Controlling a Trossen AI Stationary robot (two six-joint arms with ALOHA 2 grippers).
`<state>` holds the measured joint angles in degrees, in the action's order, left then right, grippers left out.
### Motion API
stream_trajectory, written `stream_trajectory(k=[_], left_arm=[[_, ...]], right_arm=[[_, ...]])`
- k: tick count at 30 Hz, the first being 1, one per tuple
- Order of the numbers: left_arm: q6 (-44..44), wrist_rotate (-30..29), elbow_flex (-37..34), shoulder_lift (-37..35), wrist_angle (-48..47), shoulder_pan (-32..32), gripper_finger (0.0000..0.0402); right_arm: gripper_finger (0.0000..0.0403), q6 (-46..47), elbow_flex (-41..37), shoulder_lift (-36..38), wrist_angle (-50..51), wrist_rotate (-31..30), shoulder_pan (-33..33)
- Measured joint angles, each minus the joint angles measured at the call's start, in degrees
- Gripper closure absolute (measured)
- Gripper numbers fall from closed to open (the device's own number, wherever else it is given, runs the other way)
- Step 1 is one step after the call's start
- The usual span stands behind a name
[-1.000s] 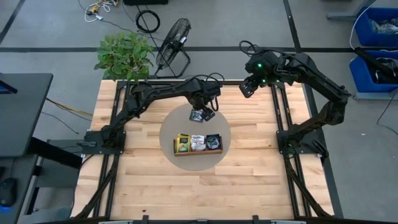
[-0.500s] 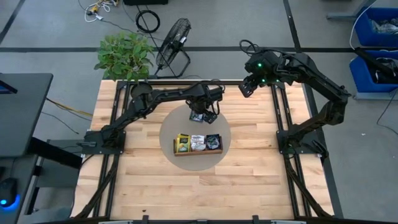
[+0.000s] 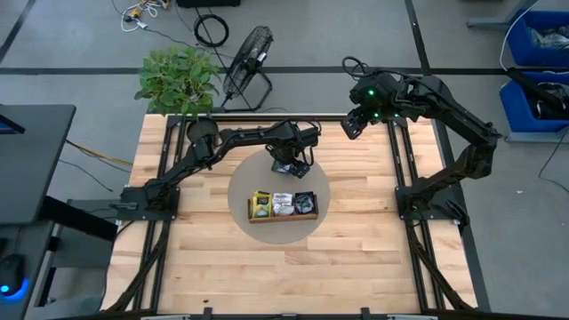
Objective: Pick & Place Tea
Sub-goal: Put the violet tea bag into the right section of the wooden organizer
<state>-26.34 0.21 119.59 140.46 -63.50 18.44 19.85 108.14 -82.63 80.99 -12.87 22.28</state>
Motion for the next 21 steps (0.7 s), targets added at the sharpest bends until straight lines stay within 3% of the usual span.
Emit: stream_trajectory(k=[6, 21], left_arm=[[0.0, 0.1, 0.0, 0.0, -0.1, 0.0, 0.0130], [1.2, 0.3, 0.0, 0.0, 0.0, 0.0, 0.0272]], right_arm=[[0.0213, -0.8, 0.0, 0.0, -0.1, 0.0, 0.0], [0.0213, -0.8, 0.0, 0.0, -0.3, 0.0, 0.0]])
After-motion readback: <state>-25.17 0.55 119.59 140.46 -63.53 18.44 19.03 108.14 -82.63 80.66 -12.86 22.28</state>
